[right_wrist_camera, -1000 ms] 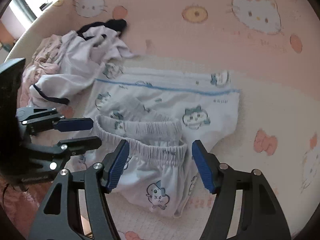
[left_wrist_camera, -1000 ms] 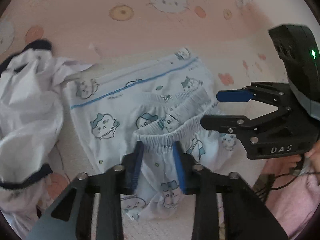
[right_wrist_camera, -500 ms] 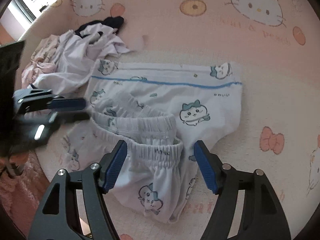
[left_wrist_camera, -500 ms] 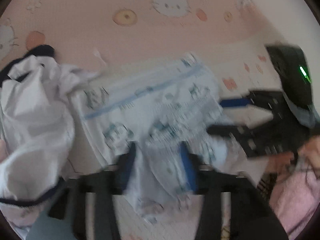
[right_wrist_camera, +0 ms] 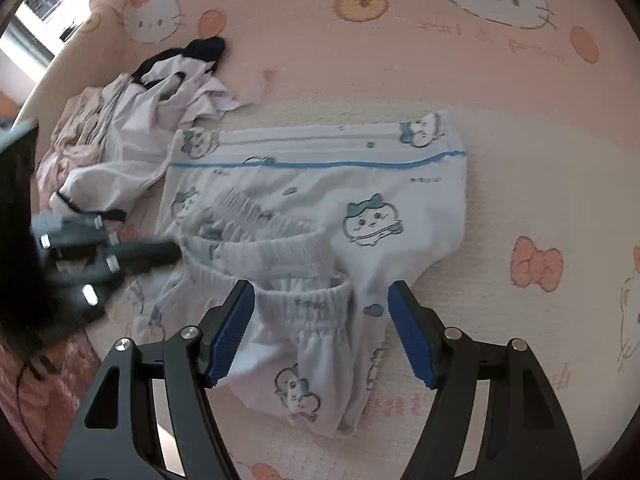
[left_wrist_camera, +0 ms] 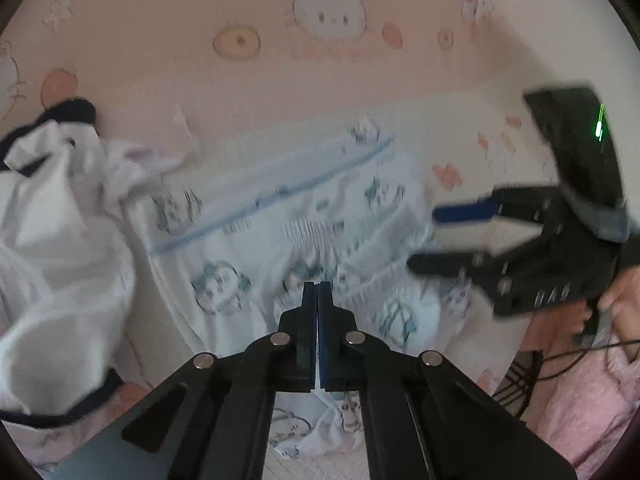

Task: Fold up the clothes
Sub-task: 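Pinch the elastic waistband with both grippers and lift it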

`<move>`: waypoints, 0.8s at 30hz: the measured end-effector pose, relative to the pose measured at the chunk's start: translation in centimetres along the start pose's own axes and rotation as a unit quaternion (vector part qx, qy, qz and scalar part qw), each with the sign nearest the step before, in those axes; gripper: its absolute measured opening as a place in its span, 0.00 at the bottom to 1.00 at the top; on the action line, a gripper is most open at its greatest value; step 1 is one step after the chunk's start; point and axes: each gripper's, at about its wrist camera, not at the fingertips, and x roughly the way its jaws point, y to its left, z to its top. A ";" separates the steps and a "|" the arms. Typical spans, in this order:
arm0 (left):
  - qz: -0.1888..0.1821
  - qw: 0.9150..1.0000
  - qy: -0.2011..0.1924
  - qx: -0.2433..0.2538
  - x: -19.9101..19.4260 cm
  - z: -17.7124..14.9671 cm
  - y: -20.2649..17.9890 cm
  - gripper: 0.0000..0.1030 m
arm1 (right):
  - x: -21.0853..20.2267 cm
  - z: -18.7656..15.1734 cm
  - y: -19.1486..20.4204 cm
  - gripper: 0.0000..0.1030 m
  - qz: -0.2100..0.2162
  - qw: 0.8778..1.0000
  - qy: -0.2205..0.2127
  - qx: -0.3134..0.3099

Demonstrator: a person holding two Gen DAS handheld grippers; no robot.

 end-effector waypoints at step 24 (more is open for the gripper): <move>0.053 0.998 -0.022 0.004 -0.1 0.3 -0.1 0.10 | 0.0 0.2 1.1 0.70 0.029 0.999 -0.011 -0.032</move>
